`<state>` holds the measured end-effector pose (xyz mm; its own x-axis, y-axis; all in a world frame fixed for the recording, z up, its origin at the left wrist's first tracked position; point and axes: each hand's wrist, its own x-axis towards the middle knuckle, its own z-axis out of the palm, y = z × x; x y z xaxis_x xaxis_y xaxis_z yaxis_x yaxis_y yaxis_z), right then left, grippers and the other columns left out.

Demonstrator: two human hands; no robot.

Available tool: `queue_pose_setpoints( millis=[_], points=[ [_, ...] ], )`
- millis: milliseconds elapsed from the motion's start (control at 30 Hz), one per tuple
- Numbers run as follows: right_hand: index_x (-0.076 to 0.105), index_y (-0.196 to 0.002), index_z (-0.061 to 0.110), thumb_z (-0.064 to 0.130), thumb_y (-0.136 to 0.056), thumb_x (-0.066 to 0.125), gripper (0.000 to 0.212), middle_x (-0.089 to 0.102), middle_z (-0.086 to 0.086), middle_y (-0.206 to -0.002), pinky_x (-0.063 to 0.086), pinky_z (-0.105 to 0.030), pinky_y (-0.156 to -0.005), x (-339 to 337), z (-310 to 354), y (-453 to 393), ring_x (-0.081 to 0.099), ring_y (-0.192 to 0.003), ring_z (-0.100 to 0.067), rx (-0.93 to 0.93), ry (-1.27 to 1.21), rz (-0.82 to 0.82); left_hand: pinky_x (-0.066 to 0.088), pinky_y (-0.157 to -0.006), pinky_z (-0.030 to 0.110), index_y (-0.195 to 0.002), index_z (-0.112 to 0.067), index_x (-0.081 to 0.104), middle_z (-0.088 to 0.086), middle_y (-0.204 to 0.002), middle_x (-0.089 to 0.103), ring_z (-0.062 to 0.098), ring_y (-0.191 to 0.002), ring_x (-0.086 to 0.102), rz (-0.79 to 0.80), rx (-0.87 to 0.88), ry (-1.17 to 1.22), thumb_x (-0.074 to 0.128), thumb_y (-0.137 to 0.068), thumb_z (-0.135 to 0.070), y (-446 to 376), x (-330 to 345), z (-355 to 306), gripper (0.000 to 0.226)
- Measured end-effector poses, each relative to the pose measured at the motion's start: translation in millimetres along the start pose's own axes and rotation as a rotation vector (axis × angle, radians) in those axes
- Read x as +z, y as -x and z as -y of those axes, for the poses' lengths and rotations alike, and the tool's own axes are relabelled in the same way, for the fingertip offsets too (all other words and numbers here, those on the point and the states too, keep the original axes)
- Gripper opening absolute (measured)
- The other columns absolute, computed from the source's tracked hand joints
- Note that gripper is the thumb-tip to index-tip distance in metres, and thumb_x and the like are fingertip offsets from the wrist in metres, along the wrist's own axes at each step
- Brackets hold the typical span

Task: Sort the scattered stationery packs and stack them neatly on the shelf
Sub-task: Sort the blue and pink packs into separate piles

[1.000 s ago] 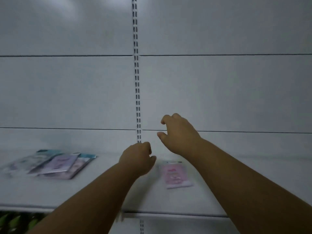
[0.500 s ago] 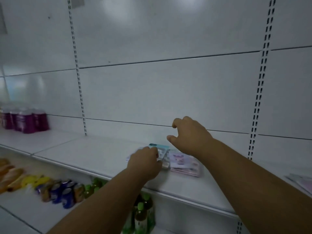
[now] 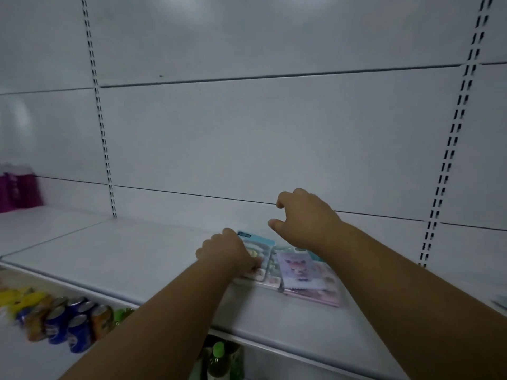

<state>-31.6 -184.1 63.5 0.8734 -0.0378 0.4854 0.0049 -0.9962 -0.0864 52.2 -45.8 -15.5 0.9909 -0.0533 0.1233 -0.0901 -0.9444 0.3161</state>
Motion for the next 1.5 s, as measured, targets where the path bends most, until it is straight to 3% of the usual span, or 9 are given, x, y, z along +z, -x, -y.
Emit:
queue_pose_setpoints(
  millis=[200,333,433,600,733,867,1033,1200,1500],
  points=[
    [0.054,-0.111,0.018,0.049,-0.084,0.057,0.041,0.053,-0.007,-0.108,0.049,-0.040,-0.079,4.6,-0.7,-4.3,0.055,-0.093,-0.027,0.090,0.012,0.002,0.051,-0.080,0.031,-0.118,-0.013,0.055,0.011,-0.109,0.059,0.025,-0.097,0.059,-0.118,0.109,0.265,0.059,-0.079,-0.037,-10.9,-26.5,15.8,0.046],
    [0.056,-0.110,0.015,0.041,-0.085,0.060,0.037,0.055,-0.009,-0.109,0.048,-0.037,-0.079,12.8,1.3,2.3,0.056,-0.095,-0.028,0.191,0.014,0.044,0.058,-0.077,0.045,-0.108,-0.013,0.054,0.012,-0.099,0.065,0.029,-0.084,0.067,-0.159,0.085,0.937,0.066,-0.075,-0.022,-5.6,-43.6,35.2,0.036],
    [0.060,-0.100,0.010,0.039,-0.085,0.061,0.032,0.064,-0.010,-0.106,0.044,-0.031,-0.072,26.6,1.2,10.8,0.056,-0.086,-0.024,0.289,0.103,0.213,0.059,-0.059,0.037,-0.103,-0.019,0.050,0.012,-0.093,0.066,0.022,-0.069,0.067,-0.126,0.128,1.310,0.067,-0.081,-0.012,6.9,-58.9,45.3,0.029],
    [0.062,-0.115,0.008,0.057,-0.083,0.050,0.060,0.065,-0.013,-0.117,0.047,-0.032,-0.083,54.9,8.3,29.3,0.061,-0.100,-0.029,0.467,0.168,0.405,0.055,-0.045,0.026,-0.095,-0.030,0.051,0.006,-0.088,0.067,0.014,-0.058,0.070,-0.039,0.268,1.437,0.067,-0.085,-0.010,23.8,-71.3,59.1,0.028],
    [0.062,-0.113,0.015,0.063,-0.071,0.044,0.067,0.063,-0.012,-0.119,0.046,-0.039,-0.095,62.2,14.8,30.5,0.058,-0.106,-0.033,0.614,0.156,0.410,0.058,-0.052,0.030,-0.095,-0.032,0.051,0.001,-0.093,0.070,0.012,-0.066,0.073,0.046,0.337,1.459,0.067,-0.088,-0.013,31.0,-67.7,70.2,0.025],
    [0.058,-0.108,0.018,0.055,-0.065,0.061,0.057,0.059,-0.014,-0.115,0.045,-0.035,-0.090,59.2,23.8,34.3,0.055,-0.108,-0.033,0.695,0.063,0.283,0.058,-0.052,0.029,-0.092,-0.034,0.051,0.000,-0.092,0.069,0.012,-0.066,0.073,0.075,0.357,1.436,0.067,-0.088,-0.013,37.5,-64.4,77.3,0.026],
    [0.063,-0.087,-0.001,0.006,-0.083,0.052,0.014,0.064,-0.016,-0.087,0.042,-0.027,-0.062,50.3,18.0,44.4,0.061,-0.083,-0.032,0.656,-0.330,-0.134,0.055,-0.046,0.023,-0.094,-0.032,0.051,-0.003,-0.088,0.070,0.010,-0.065,0.072,0.112,0.405,1.475,0.066,-0.089,-0.012,39.7,-64.8,77.1,0.025],
    [0.061,-0.077,0.002,0.005,-0.086,0.057,0.011,0.049,-0.004,-0.063,0.032,-0.023,-0.049,20.6,9.3,67.1,0.039,-0.053,-0.016,0.702,-0.685,-0.403,0.055,-0.046,0.024,-0.095,-0.031,0.052,-0.005,-0.082,0.072,0.012,-0.065,0.073,0.189,0.436,1.537,0.066,-0.088,-0.013,49.7,-55.3,55.9,0.024],
    [0.069,-0.087,-0.003,0.002,-0.081,0.064,0.009,0.054,-0.014,-0.067,0.038,-0.029,-0.053,-39.6,-63.5,132.7,0.045,-0.058,-0.020,0.713,-0.717,-0.507,0.056,-0.048,0.026,-0.096,-0.032,0.051,0.000,-0.090,0.071,0.013,-0.067,0.073,0.303,0.502,1.568,0.067,-0.088,-0.013,84.2,-26.4,-31.5,0.026]
  ],
)
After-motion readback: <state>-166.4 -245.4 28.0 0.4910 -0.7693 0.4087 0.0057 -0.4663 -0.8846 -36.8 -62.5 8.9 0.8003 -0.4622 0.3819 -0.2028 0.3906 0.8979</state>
